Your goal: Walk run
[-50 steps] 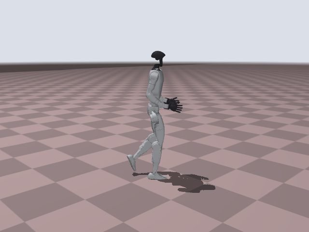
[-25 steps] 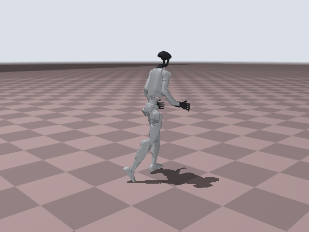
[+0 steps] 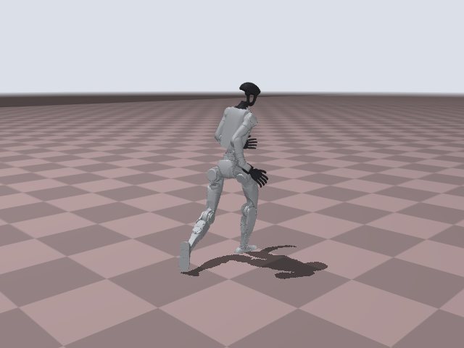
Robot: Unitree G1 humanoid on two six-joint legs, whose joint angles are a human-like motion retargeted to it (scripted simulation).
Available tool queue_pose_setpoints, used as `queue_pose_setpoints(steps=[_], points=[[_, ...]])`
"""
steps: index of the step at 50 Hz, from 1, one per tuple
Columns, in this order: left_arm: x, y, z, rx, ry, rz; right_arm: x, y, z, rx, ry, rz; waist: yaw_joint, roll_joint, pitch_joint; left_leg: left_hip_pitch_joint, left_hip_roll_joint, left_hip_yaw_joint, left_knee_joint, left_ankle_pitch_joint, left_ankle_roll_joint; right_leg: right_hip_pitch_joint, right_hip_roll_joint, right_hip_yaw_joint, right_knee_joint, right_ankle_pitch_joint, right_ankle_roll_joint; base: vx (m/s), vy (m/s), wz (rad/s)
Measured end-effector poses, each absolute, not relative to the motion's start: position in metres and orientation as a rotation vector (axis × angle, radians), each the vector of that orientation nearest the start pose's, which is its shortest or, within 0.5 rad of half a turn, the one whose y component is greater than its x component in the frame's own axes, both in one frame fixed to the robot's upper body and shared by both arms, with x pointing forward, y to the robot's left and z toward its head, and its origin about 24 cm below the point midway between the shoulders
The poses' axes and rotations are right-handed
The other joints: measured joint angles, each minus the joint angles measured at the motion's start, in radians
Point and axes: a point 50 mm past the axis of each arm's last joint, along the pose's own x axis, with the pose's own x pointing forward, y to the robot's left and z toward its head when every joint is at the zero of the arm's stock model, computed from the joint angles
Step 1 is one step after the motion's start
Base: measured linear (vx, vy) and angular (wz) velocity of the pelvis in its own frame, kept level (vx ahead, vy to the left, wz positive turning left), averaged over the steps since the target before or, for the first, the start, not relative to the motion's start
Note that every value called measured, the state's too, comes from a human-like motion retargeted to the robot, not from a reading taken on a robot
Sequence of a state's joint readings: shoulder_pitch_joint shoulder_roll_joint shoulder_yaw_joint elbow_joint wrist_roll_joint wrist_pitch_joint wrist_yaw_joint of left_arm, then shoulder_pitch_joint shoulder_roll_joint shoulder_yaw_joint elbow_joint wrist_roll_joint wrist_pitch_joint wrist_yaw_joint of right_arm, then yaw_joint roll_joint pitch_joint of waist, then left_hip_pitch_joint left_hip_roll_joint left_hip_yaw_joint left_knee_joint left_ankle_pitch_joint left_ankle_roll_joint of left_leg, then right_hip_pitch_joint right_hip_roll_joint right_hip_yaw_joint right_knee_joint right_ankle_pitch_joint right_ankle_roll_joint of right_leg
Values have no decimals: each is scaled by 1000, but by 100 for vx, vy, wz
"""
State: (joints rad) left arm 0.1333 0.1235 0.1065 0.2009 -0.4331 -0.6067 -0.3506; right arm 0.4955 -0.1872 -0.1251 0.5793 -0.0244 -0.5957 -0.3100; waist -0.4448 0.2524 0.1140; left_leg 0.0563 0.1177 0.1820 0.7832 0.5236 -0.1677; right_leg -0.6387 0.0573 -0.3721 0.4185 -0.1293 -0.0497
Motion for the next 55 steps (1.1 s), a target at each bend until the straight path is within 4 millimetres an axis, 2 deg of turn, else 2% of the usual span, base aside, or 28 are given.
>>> queue_pose_setpoints(steps=[3,5,6,8,10,12,15,17,20,22,24,27,30,33,35,37,39,40,41,42,43,45,47,49,50,52,53,55], points=[[155,208,-47,-142,-3,74,129,-236,-69,-245,214,-534,47,15,9,-99,-73,-133,167,0,66,42,58,178,165,-166,-70,199,-59,-74],[105,191,-103,-197,325,139,196,-224,-34,-142,-18,-550,76,-42,-22,-241,-223,-190,261,-77,80,104,0,257,192,-253,-66,154,-30,-86],[71,189,-120,-249,469,157,223,-215,-8,-50,-164,-541,90,-76,-32,-312,-207,-128,323,-179,119,156,14,301,183,-284,-78,129,-23,-155],[7,190,-135,-358,656,216,265,-195,51,128,-440,-506,137,-80,-28,-485,-105,-58,446,-393,203,262,78,340,131,-306,-103,200,-26,-146],[-41,195,-132,-401,729,312,283,-182,108,206,-675,-409,233,-80,-41,-662,-24,-30,468,-526,248,396,129,389,9,-259,-117,206,-17,-142],[-71,211,-124,-385,746,382,284,-178,145,147,-814,-272,387,-138,-73,-791,-1,19,352,-566,231,525,134,472,-130,-74,-100,207,-14,-181],[-83,234,-116,-365,736,440,278,-184,164,-84,-822,-139,571,-252,-81,-885,-30,71,1,-581,217,667,68,488,-253,463,-33,218,-12,-117],[-63,236,-117,-384,656,464,272,-199,153,-246,-716,-143,646,-305,-29,-820,-62,73,-265,-615,146,701,-44,376,-132,653,25,174,-13,-19],[10,231,-118,-407,441,405,262,-220,115,-327,-530,-250,578,-327,73,-703,-159,72,-436,-703,106,673,-52,369,275,653,91,219,-11,165],[66,223,-107,-398,309,309,252,-218,72,-287,-358,-274,502,-269,90,-628,-114,16,-444,-700,172,674,116,417,271,653,112,201,-31,129],[116,212,-89,-393,189,207,230,-209,16,-254,-128,-209,432,-195,70,-621,-54,-56,-310,-694,302,613,215,345,287,594,106,232,-34,88],[201,190,-42,-463,-48,73,159,-201,-83,-224,351,-127,302,-184,64,-586,-31,-133,-67,-889,337,381,187,241,611,320,27,208,-31,115],[277,161,31,-605,-360,-148,37,-208,-149,-85,893,-189,224,-195,-22,-423,-165,-177,-126,-967,377,111,99,210,658,150,-3,239,-60,190],[297,137,99,-631,-620,-328,-52,-211,-149,112,1103,-187,113,-215,-66,-199,-241,-253,-356,-758,317,-55,-75,176,466,77,24,236,-99,189],[292,137,122,-586,-711,-398,-88,-225,-137,121,1142,-258,17,-164,-99,-59,-214,-282,-512,-429,241,-121,-149,114,278,57,54,271,-127,189],[282,151,121,-500,-705,-393,-113,-243,-121,60,1133,-361,-70,-107,-105,27,-125,-253,-545,-50,133,-135,-157,114,78,50,113,204,-97,100],[270,169,108,-400,-643,-360,-118,-260,-109,-22,1065,-488,-95,-64,-58,41,16,-80,-292,0,-9,-112,-80,151,-54,-6,164,206,-108,-73],[263,179,100,-352,-607,-340,-111,-267,-105,-64,1003,-554,-97,-58,-42,58,72,32,-185,0,-47,-103,-52,177,-115,-13,175,204,-101,-137],[255,188,85,-335,-544,-305,-98,-270,-106,-84,948,-606,-93,-62,-41,74,66,52,-130,0,-45,-84,-55,160,-134,-37,139,206,-96,-129],[246,196,67,-331,-472,-263,-84,-271,-108,-90,891,-648,-94,-61,-36,84,59,48,-74,0,-44,-64,-56,132,-139,-48,79,210,-95,-85],[236,202,46,-351,-387,-206,-65,-268,-110,-76,830,-669,-104,-52,-21,83,48,-5,-18,0,-42,-42,-55,86,-115,-32,-28,212,-95,-59],[208,208,-4,-420,-206,-57,-13,-259,-113,-35,676,-664,-98,-58,-30,66,11,-34,87,0,-38,-19,-40,63,10,81,-152,214,-98,-88],[142,203,-78,-486,117,82,38,-242,-112,4,548,-619,-40,-81,-80,22,-90,-50,169,-7,47,31,67,306,158,-103,-166,242,-107,-177],[60,187,-132,-556,486,206,112,-222,-98,91,360,-553,49,-112,-134,-136,-194,-101,295,-100,142,123,20,291,188,-173,-186,254,-86,-176],[22,185,-144,-583,616,288,148,-212,-82,133,250,-480,75,-124,-145,-228,-184,-67,370,-197,210,182,51,325,189,-220,-203,224,-56,-253],[-40,187,-145,-594,743,413,206,-181,-37,195,0,-310,173,-149,-175,-379,-119,38,376,-349,296,322,112,449,92,-186,-212,245,-34,-272],[-59,188,-141,-560,775,445,221,-175,-12,198,-121,-257,202,-137,-173,-462,-79,28,354,-415,313,396,141,448,18,-115,-212,254,-13,-167],[-79,195,-133,-481,775,490,238,-167,32,144,-312,-131,270,-163,-172,-589,-56,49,214,-486,324,533,123,420,-132,165,-157,253,-12,-144]])
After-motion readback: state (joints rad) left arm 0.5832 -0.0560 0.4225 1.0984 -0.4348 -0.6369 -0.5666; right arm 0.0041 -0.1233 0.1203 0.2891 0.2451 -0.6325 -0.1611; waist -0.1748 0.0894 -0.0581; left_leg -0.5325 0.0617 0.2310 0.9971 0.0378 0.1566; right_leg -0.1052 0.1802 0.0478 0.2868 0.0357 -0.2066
